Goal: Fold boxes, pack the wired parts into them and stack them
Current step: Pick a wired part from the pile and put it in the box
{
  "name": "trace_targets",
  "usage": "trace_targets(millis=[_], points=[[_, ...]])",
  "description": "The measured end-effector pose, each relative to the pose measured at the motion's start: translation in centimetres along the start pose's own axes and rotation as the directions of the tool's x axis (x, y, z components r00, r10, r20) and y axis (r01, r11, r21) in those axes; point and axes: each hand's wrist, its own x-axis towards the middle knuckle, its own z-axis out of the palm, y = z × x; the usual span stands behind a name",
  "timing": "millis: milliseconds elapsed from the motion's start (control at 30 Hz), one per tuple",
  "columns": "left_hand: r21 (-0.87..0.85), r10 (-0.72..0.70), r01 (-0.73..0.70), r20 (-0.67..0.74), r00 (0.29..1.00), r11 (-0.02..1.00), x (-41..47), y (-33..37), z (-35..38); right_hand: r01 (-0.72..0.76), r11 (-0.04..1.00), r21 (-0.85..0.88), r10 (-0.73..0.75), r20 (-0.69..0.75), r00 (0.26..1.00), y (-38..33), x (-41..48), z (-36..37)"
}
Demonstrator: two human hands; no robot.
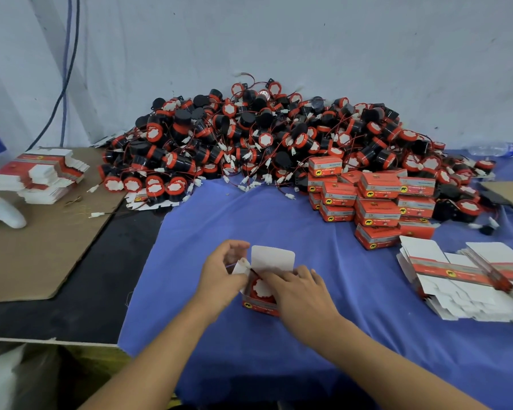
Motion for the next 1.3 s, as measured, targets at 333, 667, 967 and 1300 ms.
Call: trace_targets(millis=[333,667,967,1300], points=[[0.470,0.325,-0.392,0.221,0.920,0.791,-0.2,-0.7,-0.6,-0.021,0.998,0.053,0.022,-0.004,1.000,0.1,0.7,0.4],[0.537,0.400,-0.501,0.302,0.865,0.679,0.6,-0.1,-1.8,-0.050,0.988,0.148,0.040,0.068,0.997,0.1,0.9,0.0],[0.611,0.392,-0.502,0.317,0.864,0.612,-0.1,0.4,-0.6,-0.080,0.964,0.253,0.055,0.105,0.993,0.2,1.4,-0.7],[0.738,0.303,-0.529,0.435,0.848,0.420,-0.9,1.1,-0.7,-0.035,0.953,0.301,0.065,-0.091,0.994,0.1,0.3,0.4]])
